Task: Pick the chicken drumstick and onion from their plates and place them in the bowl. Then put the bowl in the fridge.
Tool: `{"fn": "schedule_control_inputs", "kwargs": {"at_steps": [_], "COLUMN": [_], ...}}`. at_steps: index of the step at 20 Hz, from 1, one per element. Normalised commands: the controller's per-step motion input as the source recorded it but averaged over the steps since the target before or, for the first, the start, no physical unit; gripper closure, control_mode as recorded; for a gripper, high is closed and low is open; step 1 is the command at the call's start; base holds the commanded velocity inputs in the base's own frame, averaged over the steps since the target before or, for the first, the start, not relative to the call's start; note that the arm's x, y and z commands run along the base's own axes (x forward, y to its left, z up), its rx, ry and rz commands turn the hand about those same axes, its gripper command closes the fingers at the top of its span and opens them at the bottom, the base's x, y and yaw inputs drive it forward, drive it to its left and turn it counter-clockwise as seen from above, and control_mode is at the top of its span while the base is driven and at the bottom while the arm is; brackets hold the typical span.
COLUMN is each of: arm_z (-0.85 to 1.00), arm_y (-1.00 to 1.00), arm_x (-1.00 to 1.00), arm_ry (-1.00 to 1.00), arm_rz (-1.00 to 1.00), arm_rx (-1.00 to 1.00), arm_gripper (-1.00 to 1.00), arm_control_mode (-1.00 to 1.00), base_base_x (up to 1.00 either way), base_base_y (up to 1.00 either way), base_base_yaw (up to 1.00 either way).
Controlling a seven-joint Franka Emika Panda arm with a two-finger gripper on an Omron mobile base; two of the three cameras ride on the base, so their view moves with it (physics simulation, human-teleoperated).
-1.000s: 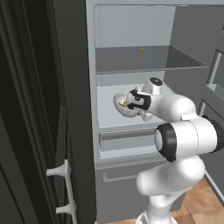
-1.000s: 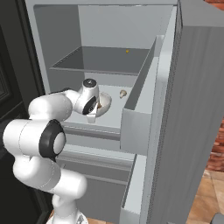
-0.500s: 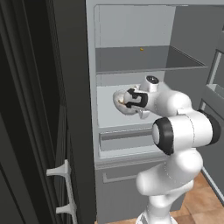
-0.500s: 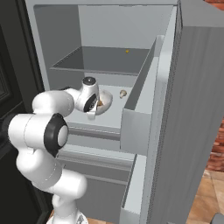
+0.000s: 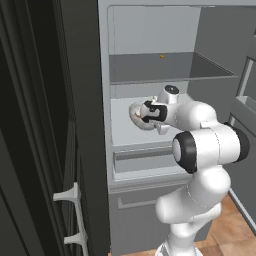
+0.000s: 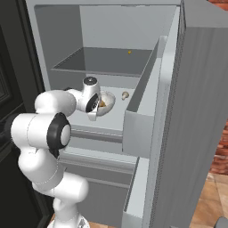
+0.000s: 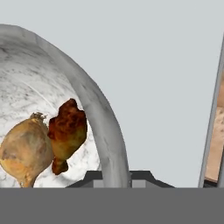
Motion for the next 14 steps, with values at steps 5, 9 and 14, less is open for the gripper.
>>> {"fn": "schedule_control_inputs", "kwargs": {"at_steps": [5, 9, 14], "arm_z": [-0.15, -0.13, -0.07], "arm_y": [0.00, 0.00, -0.02], "arm_x": [0.03, 0.01, 0.00], "arm_ry": [0.00, 0.00, 0.00], "arm_rz": [-0.02, -0.01, 0.00], "arm_rx": [0.00, 0.00, 0.00], "arm_gripper": [1.00, -1.00, -1.00], "arm_control_mode": [-1.00, -1.00, -1.00], "base_base_x": [0.00, 0.00, 0.00], "base_base_y": [0.00, 0.00, 0.00], "base_base_yaw": [0.00, 0.00, 0.00]}}
